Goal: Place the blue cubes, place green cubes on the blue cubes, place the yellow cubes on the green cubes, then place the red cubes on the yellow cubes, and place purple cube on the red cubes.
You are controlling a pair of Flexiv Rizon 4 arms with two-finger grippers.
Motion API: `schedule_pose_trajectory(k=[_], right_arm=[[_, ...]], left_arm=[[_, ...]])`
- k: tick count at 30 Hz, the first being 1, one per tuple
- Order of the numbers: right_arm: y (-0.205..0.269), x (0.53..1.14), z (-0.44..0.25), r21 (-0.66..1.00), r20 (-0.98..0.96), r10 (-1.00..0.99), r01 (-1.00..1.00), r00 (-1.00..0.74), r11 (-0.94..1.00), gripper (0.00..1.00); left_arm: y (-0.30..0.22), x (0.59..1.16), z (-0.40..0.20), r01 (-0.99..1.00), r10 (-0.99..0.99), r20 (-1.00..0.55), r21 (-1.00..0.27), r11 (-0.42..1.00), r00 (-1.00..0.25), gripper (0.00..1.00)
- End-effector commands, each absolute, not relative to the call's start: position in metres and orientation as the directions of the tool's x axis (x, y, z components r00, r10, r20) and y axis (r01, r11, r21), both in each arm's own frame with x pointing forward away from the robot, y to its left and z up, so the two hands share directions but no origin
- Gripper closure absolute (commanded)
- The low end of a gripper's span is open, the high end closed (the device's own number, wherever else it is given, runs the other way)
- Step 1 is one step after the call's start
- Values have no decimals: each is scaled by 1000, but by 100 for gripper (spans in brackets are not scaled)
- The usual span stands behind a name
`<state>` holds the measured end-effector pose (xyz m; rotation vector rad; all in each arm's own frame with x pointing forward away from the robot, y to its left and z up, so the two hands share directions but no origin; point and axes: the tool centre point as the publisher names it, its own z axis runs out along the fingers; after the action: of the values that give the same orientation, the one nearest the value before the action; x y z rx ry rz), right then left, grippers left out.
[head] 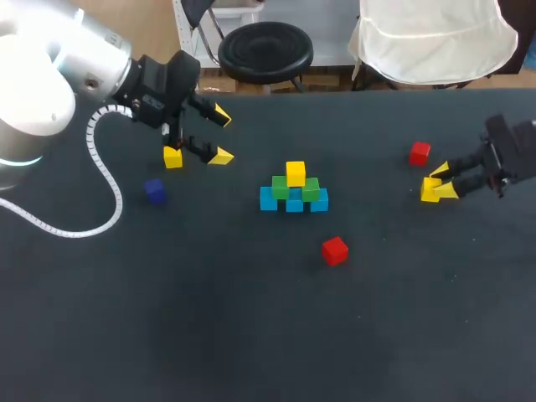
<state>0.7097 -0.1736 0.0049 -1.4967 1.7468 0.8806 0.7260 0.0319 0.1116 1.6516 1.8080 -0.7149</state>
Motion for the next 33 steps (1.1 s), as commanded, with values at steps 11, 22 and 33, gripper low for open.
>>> schedule_pose_trajectory(k=[11, 22, 33], right_arm=[[-134, 704, 68, 53, -812, -581, -998, -55, 21, 100], [-89, 699, 101, -5, -789, -612, -997, 49, -73, 100], [-85, 699, 104, -12, -788, -613, -997, 60, -82, 100]], left_arm=[[32, 727, 111, 996, 685, -725, -4, 88, -63, 0], [32, 727, 111, 996, 685, -725, -4, 88, -63, 0], [32, 727, 111, 996, 685, -725, -4, 88, -63, 0]])
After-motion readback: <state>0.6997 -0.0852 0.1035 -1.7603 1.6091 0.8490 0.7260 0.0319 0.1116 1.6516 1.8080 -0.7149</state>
